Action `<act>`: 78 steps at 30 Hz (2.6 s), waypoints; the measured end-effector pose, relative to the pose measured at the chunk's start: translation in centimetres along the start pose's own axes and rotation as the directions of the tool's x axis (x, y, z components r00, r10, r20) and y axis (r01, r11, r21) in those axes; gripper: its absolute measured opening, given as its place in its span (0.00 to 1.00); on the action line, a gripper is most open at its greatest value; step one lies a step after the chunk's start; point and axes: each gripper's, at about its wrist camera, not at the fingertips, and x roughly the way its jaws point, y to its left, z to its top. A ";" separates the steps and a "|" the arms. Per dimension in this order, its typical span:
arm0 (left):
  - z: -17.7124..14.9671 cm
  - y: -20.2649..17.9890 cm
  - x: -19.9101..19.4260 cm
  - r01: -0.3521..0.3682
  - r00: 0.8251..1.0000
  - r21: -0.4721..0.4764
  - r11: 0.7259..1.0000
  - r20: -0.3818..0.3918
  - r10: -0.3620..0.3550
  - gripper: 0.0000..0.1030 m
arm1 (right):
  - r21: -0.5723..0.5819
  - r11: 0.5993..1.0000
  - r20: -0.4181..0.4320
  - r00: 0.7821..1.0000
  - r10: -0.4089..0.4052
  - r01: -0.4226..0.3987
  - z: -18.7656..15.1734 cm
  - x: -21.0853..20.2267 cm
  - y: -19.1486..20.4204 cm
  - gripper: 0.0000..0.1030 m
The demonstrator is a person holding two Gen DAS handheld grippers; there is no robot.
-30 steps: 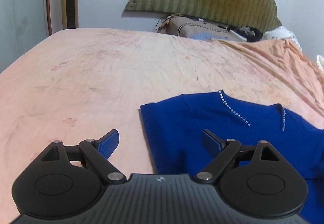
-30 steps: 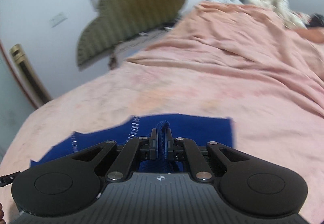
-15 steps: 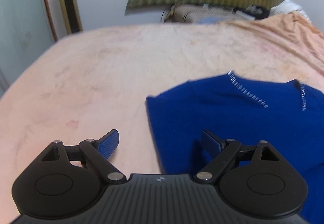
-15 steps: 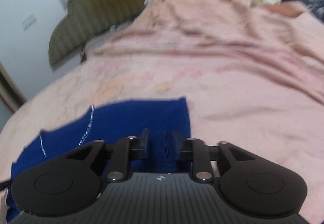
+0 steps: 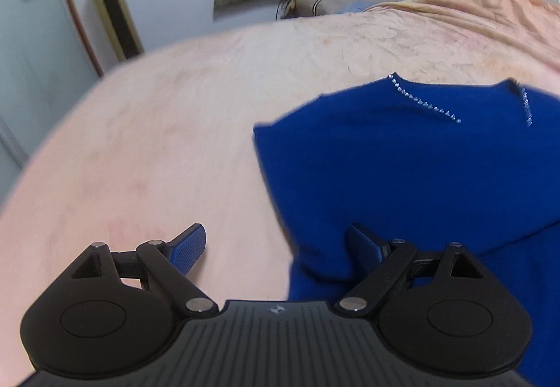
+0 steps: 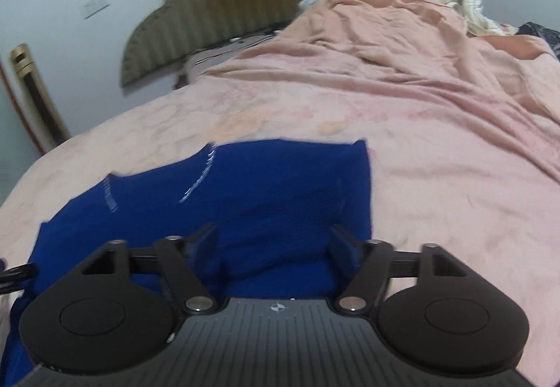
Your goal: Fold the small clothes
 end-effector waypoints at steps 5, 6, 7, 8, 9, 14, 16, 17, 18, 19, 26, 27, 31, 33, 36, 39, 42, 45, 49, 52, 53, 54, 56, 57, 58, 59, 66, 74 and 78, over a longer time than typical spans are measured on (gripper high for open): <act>-2.6 1.6 -4.3 0.115 0.993 -0.076 0.990 0.022 -0.114 0.87 | -0.006 0.994 0.047 0.993 -0.110 0.111 -3.1 -3.3 -0.7 0.75; -3.4 1.5 -5.1 0.133 0.991 -0.066 0.989 0.021 -0.132 0.87 | 0.008 0.993 0.082 0.989 -0.120 0.120 -3.7 -4.5 -1.1 0.76; -4.2 1.4 -5.6 0.147 0.989 -0.053 0.988 0.011 -0.147 0.87 | 0.019 0.993 0.103 0.987 -0.120 0.118 -4.1 -5.2 -1.4 0.77; -4.8 1.3 -5.9 0.160 0.987 -0.044 0.986 -0.001 -0.160 0.87 | 0.015 0.994 0.110 0.988 -0.109 0.108 -4.6 -5.6 -1.7 0.77; -5.5 1.3 -6.2 0.180 0.983 -0.040 0.983 -0.016 -0.181 0.87 | -0.001 0.995 0.096 0.991 -0.098 0.099 -5.0 -5.8 -1.7 0.77; -7.7 2.7 -7.6 0.267 0.958 -0.081 0.960 -0.082 -0.273 0.87 | -0.058 0.996 0.046 0.997 -0.058 0.061 -7.1 -5.9 -0.6 0.77; -8.1 3.9 -7.9 0.267 0.958 -0.099 0.959 -0.080 -0.275 0.87 | -0.078 0.995 0.025 0.998 -0.057 0.058 -7.6 -5.9 0.1 0.76; -8.4 4.6 -8.0 0.265 0.959 -0.110 0.958 -0.078 -0.274 0.87 | -0.097 0.993 0.017 0.998 -0.065 0.067 -7.8 -6.0 0.4 0.76; -8.5 5.2 -8.0 0.268 0.957 -0.126 0.955 -0.078 -0.279 0.87 | -0.123 0.989 0.017 0.997 -0.080 0.082 -8.0 -6.4 0.8 0.76; -8.7 5.8 -7.9 0.283 0.951 -0.149 0.948 -0.082 -0.297 0.87 | -0.141 0.986 0.023 0.996 -0.091 0.093 -8.1 -6.7 0.8 0.76; -9.7 6.2 -7.7 0.452 0.879 -0.184 0.873 -0.074 -0.471 0.86 | -0.100 0.993 -0.033 0.997 -0.073 0.070 -9.5 -8.5 -0.8 0.77; -9.7 6.0 -7.8 0.463 0.874 -0.174 0.869 -0.071 -0.480 0.83 | -0.119 0.991 -0.041 0.997 -0.070 0.064 -10.0 -8.9 -0.8 0.77; -9.7 5.2 -7.6 0.491 0.861 -0.129 0.861 -0.077 -0.503 0.36 | -0.171 0.985 -0.093 0.996 -0.017 0.001 -11.6 -10.1 -0.8 0.78; -9.5 5.4 -7.0 0.523 0.834 -0.167 0.836 -0.099 -0.542 0.09 | -0.169 0.986 -0.101 0.995 -0.014 -0.003 -12.0 -10.3 -0.8 0.77; -9.4 5.4 -6.7 0.531 0.825 -0.193 0.825 -0.105 -0.555 0.05 | -0.188 0.982 -0.093 0.996 -0.008 -0.010 -12.0 -10.4 -0.5 0.53; -9.1 5.1 -7.6 0.523 0.838 -0.167 0.836 -0.078 -0.540 0.05 | -0.137 0.985 -0.111 0.989 0.095 -0.110 -11.5 -10.4 -0.9 0.07; -7.7 5.4 -7.9 0.513 0.849 -0.174 0.840 -0.037 -0.527 0.05 | -0.119 0.986 -0.092 0.990 0.106 -0.116 -10.6 -10.5 -0.9 0.07; -5.7 5.5 -7.6 0.463 0.883 -0.169 0.870 0.002 -0.469 0.05 | -0.108 0.987 -0.044 0.993 0.112 -0.116 -8.4 -10.4 -1.1 0.07; -3.1 4.6 -5.9 0.412 0.911 -0.149 0.899 0.042 -0.411 0.05 | -0.195 0.980 0.029 0.998 0.048 -0.041 -5.2 -9.1 -0.1 0.07; -2.2 3.1 -4.7 0.335 0.942 -0.096 0.937 0.056 -0.331 0.05 | -0.247 0.968 0.074 0.997 -0.018 0.036 -3.5 -7.3 0.3 0.07; -2.0 2.8 -4.4 0.323 0.946 -0.085 0.942 0.053 -0.320 0.05 | -0.254 0.966 0.080 0.996 -0.031 0.050 -3.1 -6.6 0.3 0.07; -2.0 2.6 -3.9 0.326 0.945 -0.082 0.942 0.041 -0.323 0.05 | -0.248 0.967 0.078 0.996 -0.038 0.056 -2.8 -5.9 0.1 0.07; -2.1 2.8 -3.4 0.312 0.950 -0.106 0.944 0.014 -0.312 0.05 | -0.209 0.975 0.047 0.997 -0.066 0.075 -2.9 -4.6 -0.7 0.20; -2.3 3.1 -3.4 0.310 0.950 -0.119 0.943 0.004 -0.312 0.06 | -0.193 0.978 0.030 0.997 -0.070 0.075 -3.1 -4.4 -0.9 0.25; -2.6 3.4 -3.5 0.310 0.950 -0.127 0.942 -0.003 -0.313 0.08 | -0.178 0.980 0.032 0.996 -0.087 0.091 -3.4 -4.6 -1.2 0.36; -2.8 3.7 -3.8 0.300 0.953 -0.132 0.945 -0.009 -0.304 0.10 | -0.173 0.979 0.041 0.994 -0.100 0.105 -3.8 -5.0 -1.3 0.44; -5.7 2.6 -8.8 0.172 0.983 -0.036 0.984 0.068 -0.169 0.71 | -0.178 0.984 0.040 0.999 -0.009 0.016 -7.2 -10.4 -0.5 0.55; -8.0 -1.8 -9.2 0.105 0.994 0.095 0.990 0.028 -0.108 0.71 | -0.278 0.955 -0.021 0.993 -0.113 0.103 -10.1 -8.6 1.1 0.75; -8.1 -2.8 -9.5 0.098 0.995 0.102 0.990 0.024 -0.101 0.71 | -0.254 0.965 0.025 0.998 -0.066 0.070 -9.6 -10.3 1.8 0.78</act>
